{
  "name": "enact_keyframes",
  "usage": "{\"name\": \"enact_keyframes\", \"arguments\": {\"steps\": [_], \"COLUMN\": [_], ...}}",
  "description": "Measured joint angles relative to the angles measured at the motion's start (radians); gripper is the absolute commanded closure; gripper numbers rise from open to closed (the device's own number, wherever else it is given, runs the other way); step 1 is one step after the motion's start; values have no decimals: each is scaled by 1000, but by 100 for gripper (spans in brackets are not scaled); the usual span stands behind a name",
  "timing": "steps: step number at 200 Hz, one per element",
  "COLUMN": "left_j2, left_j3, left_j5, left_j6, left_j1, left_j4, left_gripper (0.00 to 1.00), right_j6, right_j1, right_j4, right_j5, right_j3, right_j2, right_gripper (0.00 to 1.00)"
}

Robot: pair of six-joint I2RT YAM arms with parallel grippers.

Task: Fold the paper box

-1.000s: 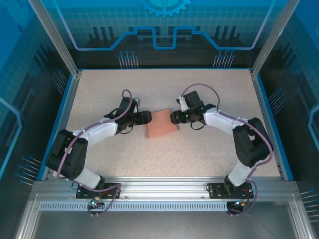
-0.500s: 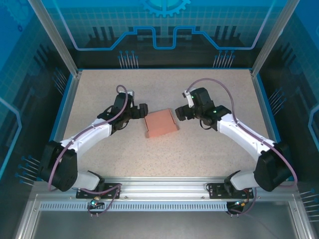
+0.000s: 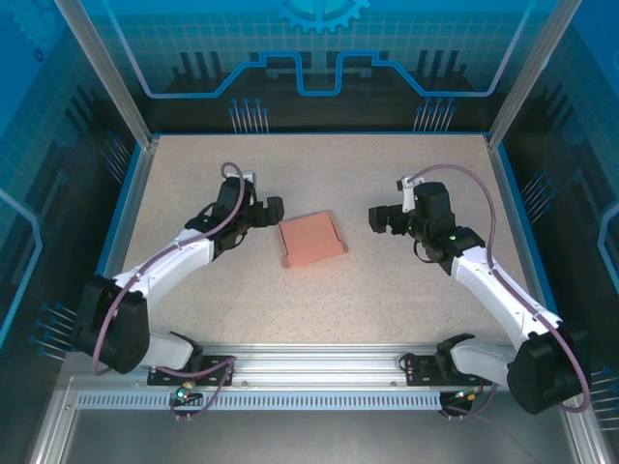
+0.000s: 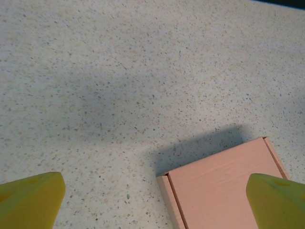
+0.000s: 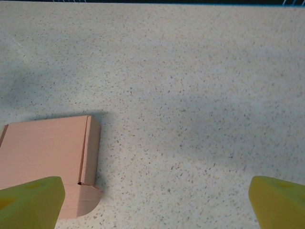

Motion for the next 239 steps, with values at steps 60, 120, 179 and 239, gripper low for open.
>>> {"name": "enact_keyframes", "arguments": {"steps": [60,120,179,239], "left_j2": [344,491,507,425], "left_j3": [256,370,338,127], "left_j5": [145,332,506,632], "left_j6": [24,86,104,21], "left_j1": [5,6,11,9], "left_j4": [-83,-158,-161,-83], "left_gripper": [2,9,22,21], "right_j6": [108,168,195,156], "right_j1": [40,299,307,214], "right_j4": [43,124,206,186], "right_j5": [-193,-291,-369,-408], "right_j3": [-2,30,30,46], "right_j2": [131,364,451,485], "right_gripper": [4,11,14,15]}}
